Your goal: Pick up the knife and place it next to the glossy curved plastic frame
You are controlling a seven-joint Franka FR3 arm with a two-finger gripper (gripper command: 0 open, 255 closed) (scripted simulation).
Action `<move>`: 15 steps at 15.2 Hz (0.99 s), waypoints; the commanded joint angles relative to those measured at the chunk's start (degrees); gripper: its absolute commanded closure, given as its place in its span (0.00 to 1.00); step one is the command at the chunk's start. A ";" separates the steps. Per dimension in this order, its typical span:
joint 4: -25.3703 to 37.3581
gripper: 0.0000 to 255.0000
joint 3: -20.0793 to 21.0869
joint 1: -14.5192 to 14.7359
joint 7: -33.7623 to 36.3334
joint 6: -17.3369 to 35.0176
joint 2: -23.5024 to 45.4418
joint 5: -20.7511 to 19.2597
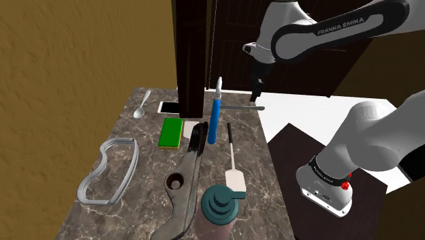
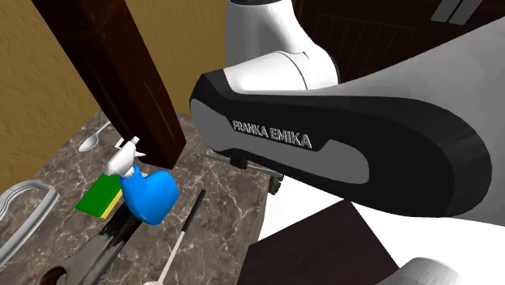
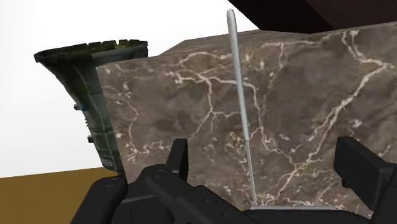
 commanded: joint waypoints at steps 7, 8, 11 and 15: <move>-2.73 0.00 -1.46 2.76 -7.18 10.90 8.16 0.59; -3.05 0.00 -1.54 2.82 -7.27 11.85 8.80 0.70; -3.52 0.00 -1.66 2.92 -7.43 13.34 9.84 0.88; -3.51 0.00 -1.66 2.92 -7.43 13.34 9.84 0.89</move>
